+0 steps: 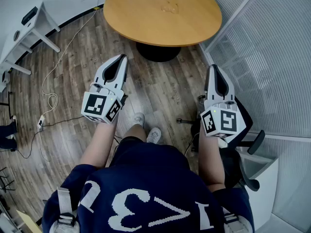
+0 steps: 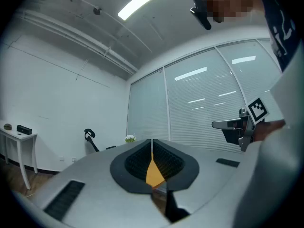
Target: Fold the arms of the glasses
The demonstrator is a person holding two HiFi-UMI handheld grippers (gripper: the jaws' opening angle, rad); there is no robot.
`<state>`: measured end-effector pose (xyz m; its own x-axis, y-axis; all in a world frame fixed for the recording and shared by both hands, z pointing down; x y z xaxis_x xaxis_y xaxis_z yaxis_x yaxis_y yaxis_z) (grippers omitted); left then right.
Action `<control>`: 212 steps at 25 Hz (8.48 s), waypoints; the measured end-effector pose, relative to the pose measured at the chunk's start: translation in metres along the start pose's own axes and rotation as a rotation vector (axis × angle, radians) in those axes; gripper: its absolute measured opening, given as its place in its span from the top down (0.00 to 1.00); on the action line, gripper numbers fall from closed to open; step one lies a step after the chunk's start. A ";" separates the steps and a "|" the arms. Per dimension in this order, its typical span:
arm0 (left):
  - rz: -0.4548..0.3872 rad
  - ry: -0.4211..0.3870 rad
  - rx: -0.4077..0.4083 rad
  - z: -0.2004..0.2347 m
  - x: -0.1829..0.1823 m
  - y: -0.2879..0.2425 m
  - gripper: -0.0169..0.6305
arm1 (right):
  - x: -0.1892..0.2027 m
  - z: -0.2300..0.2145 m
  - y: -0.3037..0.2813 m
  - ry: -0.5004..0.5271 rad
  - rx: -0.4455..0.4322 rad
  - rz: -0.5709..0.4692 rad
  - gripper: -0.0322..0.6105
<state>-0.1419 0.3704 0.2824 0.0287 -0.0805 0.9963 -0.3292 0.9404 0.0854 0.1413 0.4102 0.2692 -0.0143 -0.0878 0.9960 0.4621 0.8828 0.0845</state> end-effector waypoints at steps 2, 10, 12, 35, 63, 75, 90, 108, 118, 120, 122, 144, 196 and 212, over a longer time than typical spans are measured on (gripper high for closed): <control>-0.004 -0.001 -0.002 -0.002 0.000 0.002 0.94 | 0.000 0.001 0.001 0.002 -0.003 0.000 0.90; 0.000 0.000 -0.008 -0.009 0.005 0.004 0.94 | -0.004 0.001 0.003 -0.012 -0.056 -0.048 0.90; 0.003 0.000 -0.012 -0.009 0.005 0.004 0.94 | -0.003 0.001 0.003 -0.025 -0.055 -0.045 0.90; -0.017 0.034 0.048 0.056 0.005 -0.146 0.94 | -0.008 -0.039 -0.140 0.020 -0.046 -0.041 0.90; -0.001 0.047 0.036 0.127 0.036 -0.353 0.94 | 0.024 -0.154 -0.350 -0.029 -0.103 -0.038 0.90; 0.008 0.047 -0.109 0.124 0.044 -0.468 0.94 | 0.026 -0.263 -0.446 -0.031 -0.236 -0.014 0.90; 0.055 0.047 -0.064 0.131 0.058 -0.518 0.94 | 0.046 -0.279 -0.485 -0.073 -0.214 0.013 0.90; 0.087 0.072 0.063 0.139 0.081 -0.570 0.94 | 0.056 -0.284 -0.521 -0.074 -0.127 0.049 0.90; 0.110 0.077 0.031 0.137 0.103 -0.576 0.94 | 0.079 -0.287 -0.535 -0.065 -0.193 0.094 0.90; 0.120 0.078 0.033 0.136 0.109 -0.580 0.94 | 0.092 -0.290 -0.540 -0.076 -0.206 0.126 0.90; 0.132 0.082 0.033 0.135 0.114 -0.580 0.94 | 0.108 -0.288 -0.545 -0.082 -0.229 0.174 0.90; 0.275 0.112 0.004 0.153 0.176 -0.563 0.94 | 0.347 -0.209 -0.554 0.669 -0.639 1.006 0.78; 0.469 0.285 0.645 0.080 0.120 -0.570 0.87 | 0.173 -0.143 -0.493 1.150 -1.001 0.538 0.90; 0.561 0.256 0.874 0.035 0.121 -0.553 0.87 | 0.164 -0.138 -0.487 1.162 -0.985 0.522 0.90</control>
<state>0.0109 -0.1704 0.3559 -0.1733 0.4574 0.8722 -0.9160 0.2506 -0.3134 0.0362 -0.0979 0.3877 0.7548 -0.5777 0.3105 0.5692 0.3418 -0.7478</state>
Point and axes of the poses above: the fingertips, and each gripper's own axes: y backward along the fingers, z to its left, x out of its underside, the point moved 3 cm from there along y, backward along the fingers, and after that the axes turned 14 degrees about -x, right-handed, at the moved point
